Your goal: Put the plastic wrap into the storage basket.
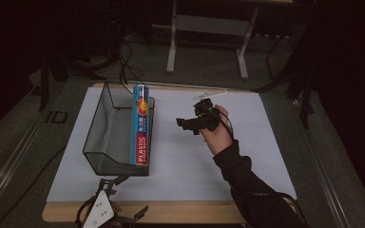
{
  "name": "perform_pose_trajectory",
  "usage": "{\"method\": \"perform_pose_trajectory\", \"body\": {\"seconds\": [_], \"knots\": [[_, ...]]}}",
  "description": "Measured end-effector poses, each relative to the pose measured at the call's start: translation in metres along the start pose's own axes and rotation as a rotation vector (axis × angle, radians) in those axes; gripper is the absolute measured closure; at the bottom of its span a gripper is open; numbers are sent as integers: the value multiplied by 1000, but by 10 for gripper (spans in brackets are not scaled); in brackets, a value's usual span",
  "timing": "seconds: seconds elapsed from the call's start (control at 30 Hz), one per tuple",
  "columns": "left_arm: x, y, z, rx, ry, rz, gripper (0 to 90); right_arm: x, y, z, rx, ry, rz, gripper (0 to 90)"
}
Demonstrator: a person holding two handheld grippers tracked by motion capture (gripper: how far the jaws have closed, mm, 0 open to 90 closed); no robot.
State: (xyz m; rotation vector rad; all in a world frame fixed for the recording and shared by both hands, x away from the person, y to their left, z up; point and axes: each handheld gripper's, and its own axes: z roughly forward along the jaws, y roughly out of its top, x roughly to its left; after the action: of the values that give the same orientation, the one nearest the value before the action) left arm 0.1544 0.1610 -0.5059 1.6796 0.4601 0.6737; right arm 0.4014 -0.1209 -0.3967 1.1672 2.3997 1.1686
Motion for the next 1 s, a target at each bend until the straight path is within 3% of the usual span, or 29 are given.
{"method": "perform_pose_trajectory", "body": {"seconds": [0.23, 0.5, 1.0], "knots": [[0, 0, 1, 7, -1, 5, 5, -14, -21, -18, -29, -19, 1, 162], [0, 0, 1, 7, 0, 3, 5, -26, -45, -36, -34, -9, 8, 162], [-1, 0, 2, 7, 7, 9, 5, -38, -86, -63, -67, -14, 5, 162]]}}
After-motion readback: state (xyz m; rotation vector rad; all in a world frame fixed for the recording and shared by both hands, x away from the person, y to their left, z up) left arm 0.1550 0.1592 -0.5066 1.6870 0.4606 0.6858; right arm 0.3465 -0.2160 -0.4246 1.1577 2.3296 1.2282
